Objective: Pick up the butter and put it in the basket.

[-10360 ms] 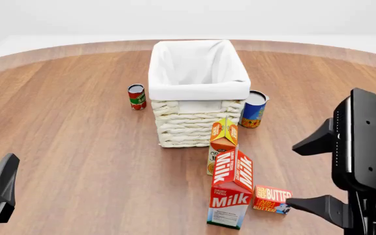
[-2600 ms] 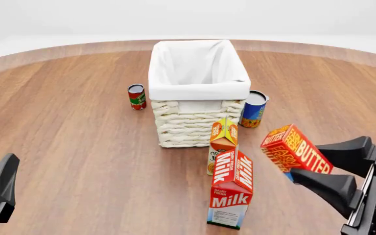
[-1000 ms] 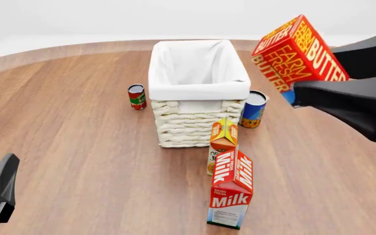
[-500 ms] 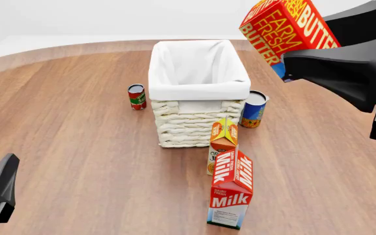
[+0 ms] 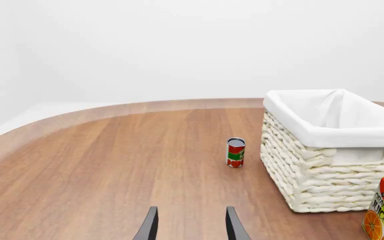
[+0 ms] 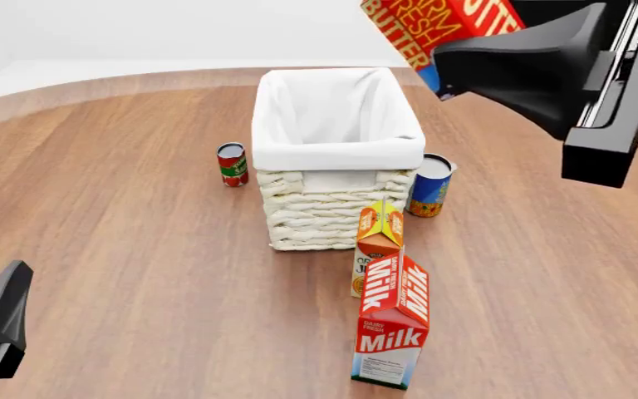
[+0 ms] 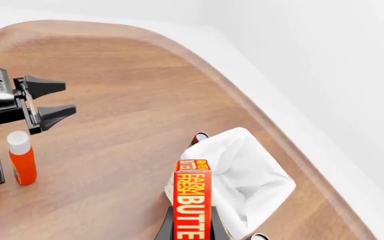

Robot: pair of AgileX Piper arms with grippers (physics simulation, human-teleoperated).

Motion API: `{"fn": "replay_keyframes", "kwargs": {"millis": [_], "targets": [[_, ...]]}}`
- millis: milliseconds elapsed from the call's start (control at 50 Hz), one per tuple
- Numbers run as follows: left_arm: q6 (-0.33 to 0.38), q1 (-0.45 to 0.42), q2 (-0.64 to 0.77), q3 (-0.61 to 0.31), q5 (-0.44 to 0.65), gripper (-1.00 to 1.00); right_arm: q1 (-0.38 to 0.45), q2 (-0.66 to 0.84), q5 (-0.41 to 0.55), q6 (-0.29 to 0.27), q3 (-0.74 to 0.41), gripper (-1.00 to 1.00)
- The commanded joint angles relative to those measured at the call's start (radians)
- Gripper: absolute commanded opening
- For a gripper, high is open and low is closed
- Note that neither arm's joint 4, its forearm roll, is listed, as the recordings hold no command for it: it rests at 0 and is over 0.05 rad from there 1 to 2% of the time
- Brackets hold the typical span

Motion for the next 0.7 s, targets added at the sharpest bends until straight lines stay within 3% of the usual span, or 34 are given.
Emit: {"fn": "replay_keyframes", "kwargs": {"millis": [20, 700], "targets": [[0.000, 0.000, 0.000, 0.000, 0.000, 1.00, -0.003, 0.055, -0.035, 0.010, -0.057, -1.00], [0.000, 0.000, 0.000, 0.000, 0.000, 1.00, -0.034, 0.215, -0.141, 0.009, -0.140, -1.00]]}}
